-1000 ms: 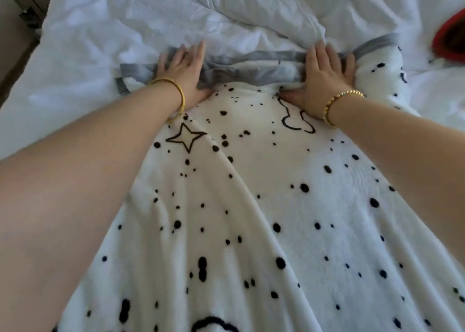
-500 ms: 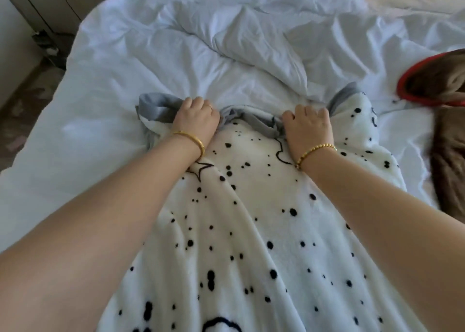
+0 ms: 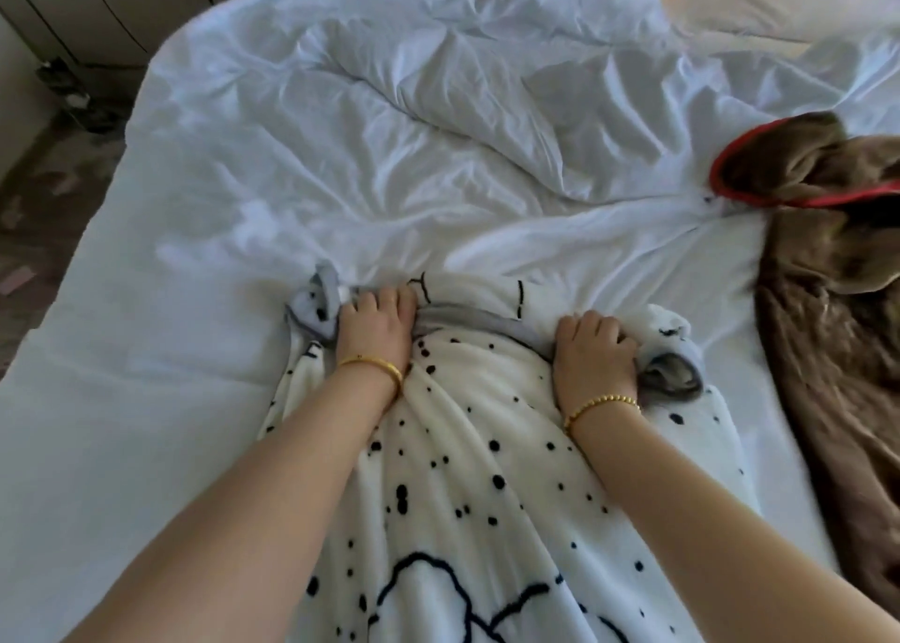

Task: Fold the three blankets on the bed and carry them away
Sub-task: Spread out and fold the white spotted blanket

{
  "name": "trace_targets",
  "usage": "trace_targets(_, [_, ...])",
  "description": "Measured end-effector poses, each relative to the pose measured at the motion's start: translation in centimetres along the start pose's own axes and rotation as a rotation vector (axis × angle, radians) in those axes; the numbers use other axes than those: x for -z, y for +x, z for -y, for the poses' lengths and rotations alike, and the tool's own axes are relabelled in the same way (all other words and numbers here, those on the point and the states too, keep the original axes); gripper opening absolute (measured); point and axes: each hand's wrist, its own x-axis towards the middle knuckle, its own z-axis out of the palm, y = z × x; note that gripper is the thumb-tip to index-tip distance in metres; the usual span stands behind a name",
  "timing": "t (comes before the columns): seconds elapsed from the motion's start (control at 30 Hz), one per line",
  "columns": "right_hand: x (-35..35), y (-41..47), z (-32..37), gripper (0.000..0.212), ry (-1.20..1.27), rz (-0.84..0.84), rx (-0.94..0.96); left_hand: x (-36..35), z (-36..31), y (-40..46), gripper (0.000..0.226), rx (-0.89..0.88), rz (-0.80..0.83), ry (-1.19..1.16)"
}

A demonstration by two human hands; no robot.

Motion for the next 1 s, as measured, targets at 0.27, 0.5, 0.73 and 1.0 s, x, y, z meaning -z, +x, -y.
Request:
trace_targets(0.27, [-1.1, -3.0, -1.5, 0.032, 0.405, -0.198, -0.094, 1.2, 2.1, -4.7, 0.031, -0.051, -0.096, -0.074])
trace_targets(0.5, [2.3, -11.7, -6.1, 0.033, 0.504, -0.396, -0.133, 8.7, 2.7, -14.0, 0.027, 0.017, -0.233, -0.119])
trace_targets(0.73, [5.3, -23.3, -10.2, 0.025, 0.557, -0.611, -0.021, 17.4, 3.2, -24.1, 0.046, -0.123, -0.426, -0.195])
trace_targets(1.0, [-3.9, -41.1, -10.9, 0.049, 0.447, -0.265, 0.096, 9.7, -0.7, -42.6, 0.062, -0.638, -0.218, 0.071])
